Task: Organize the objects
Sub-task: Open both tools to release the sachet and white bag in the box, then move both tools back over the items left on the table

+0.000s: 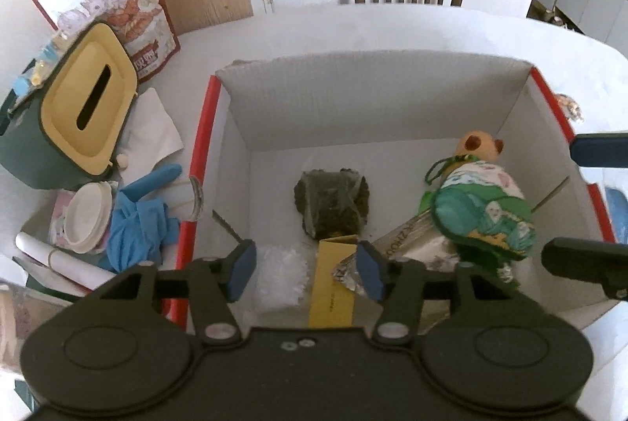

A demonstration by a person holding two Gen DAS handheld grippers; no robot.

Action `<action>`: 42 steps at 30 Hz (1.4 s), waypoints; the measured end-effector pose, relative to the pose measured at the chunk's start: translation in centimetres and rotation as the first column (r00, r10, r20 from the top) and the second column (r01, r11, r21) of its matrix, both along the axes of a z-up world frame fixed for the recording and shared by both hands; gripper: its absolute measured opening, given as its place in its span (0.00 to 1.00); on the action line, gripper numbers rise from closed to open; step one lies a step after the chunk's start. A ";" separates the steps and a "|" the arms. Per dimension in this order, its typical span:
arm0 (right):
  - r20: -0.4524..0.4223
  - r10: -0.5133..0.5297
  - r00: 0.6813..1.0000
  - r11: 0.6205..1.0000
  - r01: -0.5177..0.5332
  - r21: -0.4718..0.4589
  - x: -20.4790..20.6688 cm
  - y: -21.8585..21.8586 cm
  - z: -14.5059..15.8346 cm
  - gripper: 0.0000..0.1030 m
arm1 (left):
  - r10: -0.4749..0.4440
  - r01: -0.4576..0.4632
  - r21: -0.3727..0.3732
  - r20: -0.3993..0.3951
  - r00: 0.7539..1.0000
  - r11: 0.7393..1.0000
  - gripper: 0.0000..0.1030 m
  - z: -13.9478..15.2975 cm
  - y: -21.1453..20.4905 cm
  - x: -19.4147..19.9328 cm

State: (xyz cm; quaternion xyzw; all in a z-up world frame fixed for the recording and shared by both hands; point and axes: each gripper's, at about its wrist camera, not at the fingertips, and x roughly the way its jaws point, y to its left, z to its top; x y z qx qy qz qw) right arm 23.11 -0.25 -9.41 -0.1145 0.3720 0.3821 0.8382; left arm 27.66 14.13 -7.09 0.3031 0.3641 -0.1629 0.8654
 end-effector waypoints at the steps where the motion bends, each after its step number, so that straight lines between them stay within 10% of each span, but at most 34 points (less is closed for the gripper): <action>1: 0.003 -0.001 1.000 1.000 0.001 0.005 -0.2 -0.3 0.3 0.63 | -0.004 0.004 -0.005 0.003 1.000 1.000 0.56 0.2 -0.1 -0.3; 42: 0.003 -0.228 0.974 0.959 0.224 0.174 -3.7 -19.7 5.6 0.83 | -0.143 0.159 -0.170 0.104 0.984 0.972 0.92 2.8 -9.7 -13.0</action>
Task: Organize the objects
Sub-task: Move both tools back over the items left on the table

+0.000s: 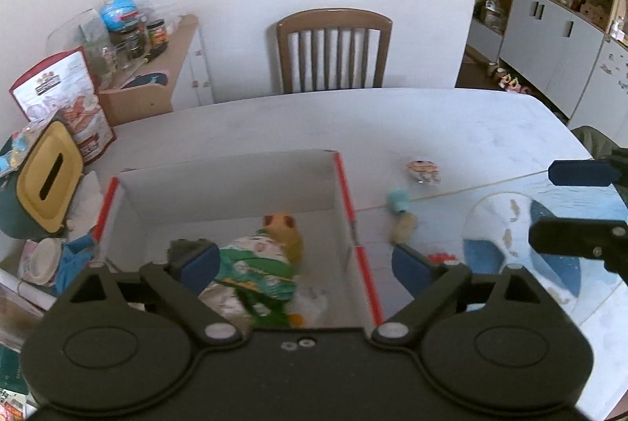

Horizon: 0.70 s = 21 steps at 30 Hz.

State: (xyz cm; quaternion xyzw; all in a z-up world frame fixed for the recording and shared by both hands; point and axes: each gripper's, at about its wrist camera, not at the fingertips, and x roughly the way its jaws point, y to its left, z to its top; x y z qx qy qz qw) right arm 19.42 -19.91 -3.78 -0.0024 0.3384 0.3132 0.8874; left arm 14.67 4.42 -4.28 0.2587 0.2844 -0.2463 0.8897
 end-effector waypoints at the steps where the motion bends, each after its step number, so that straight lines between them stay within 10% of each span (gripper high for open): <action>1: 0.000 -0.010 1.000 1.000 0.010 -0.001 0.0 -0.5 -0.1 0.83 | -0.004 0.004 -0.002 -0.004 1.000 1.000 0.93 -0.2 -0.3 -0.1; 21: -0.041 -0.117 0.992 0.991 0.114 -0.063 0.6 -9.4 -4.6 0.84 | -0.049 0.047 -0.024 -0.074 0.996 0.999 0.99 -4.1 -7.3 -1.7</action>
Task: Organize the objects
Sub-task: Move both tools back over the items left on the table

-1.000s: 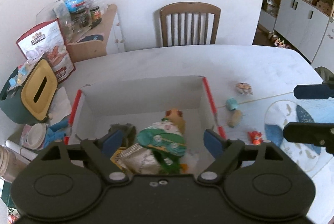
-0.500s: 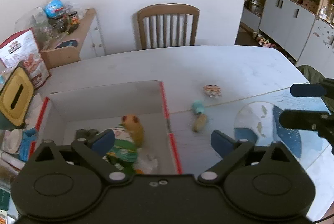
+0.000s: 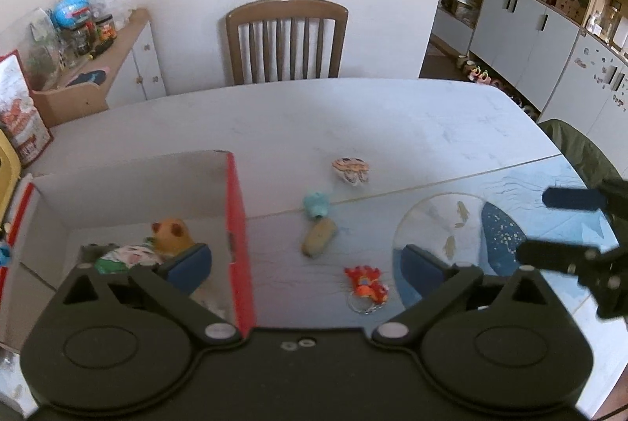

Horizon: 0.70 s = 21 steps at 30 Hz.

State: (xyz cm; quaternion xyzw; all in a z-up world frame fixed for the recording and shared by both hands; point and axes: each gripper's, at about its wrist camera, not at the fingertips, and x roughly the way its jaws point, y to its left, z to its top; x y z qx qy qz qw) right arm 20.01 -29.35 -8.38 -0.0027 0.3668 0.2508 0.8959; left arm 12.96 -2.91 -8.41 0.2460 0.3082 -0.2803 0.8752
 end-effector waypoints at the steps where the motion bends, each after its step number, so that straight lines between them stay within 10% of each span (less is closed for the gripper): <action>1: -0.008 -0.001 1.000 1.000 0.001 -0.008 -0.1 -0.3 -0.5 0.84 | 0.001 -0.001 0.002 -0.004 1.000 1.000 0.99 -0.3 -0.3 0.1; 21: -0.060 -0.033 0.998 0.996 0.028 -0.090 4.7 -3.6 -5.4 0.84 | 0.028 -0.026 0.061 -0.025 0.999 0.998 0.99 -8.4 -5.0 0.7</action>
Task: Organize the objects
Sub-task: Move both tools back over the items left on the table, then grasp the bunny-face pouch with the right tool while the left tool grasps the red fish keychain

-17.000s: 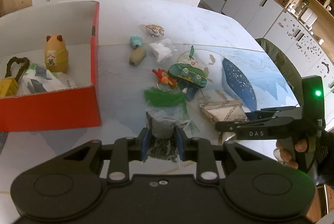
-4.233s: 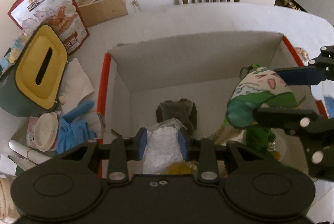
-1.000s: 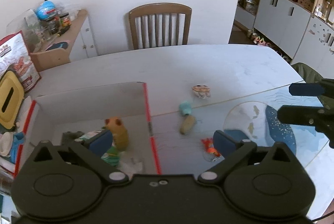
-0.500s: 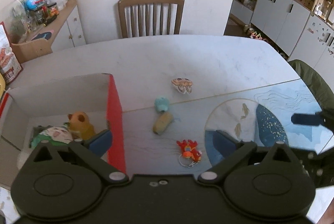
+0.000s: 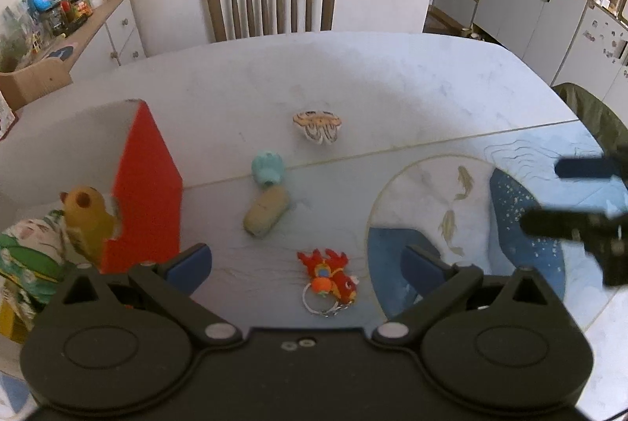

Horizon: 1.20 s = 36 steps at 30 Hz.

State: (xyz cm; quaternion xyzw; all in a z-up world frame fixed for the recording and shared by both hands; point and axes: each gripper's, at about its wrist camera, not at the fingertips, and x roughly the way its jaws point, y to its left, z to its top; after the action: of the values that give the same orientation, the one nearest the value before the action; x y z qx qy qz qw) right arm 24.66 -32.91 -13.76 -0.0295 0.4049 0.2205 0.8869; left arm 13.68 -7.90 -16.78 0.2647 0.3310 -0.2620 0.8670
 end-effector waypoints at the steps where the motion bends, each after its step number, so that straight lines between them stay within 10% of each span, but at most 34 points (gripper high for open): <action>1: 0.001 0.004 1.000 1.000 -0.004 0.000 0.6 0.2 -0.1 0.84 | 0.002 -0.002 -0.001 0.001 1.000 1.000 0.99 -0.4 -0.1 0.1; 36: -0.078 0.027 0.997 0.999 -0.025 0.029 17.3 11.3 -7.9 0.80 | 0.041 -0.041 -0.001 0.021 0.999 0.999 0.69 -6.7 -0.1 1.5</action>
State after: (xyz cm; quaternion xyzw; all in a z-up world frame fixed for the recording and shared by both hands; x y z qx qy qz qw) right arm 42.00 -21.66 -21.64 -0.0137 0.4360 0.2388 0.8676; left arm 15.17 -8.00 -23.44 0.2604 0.3271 -0.2414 0.8757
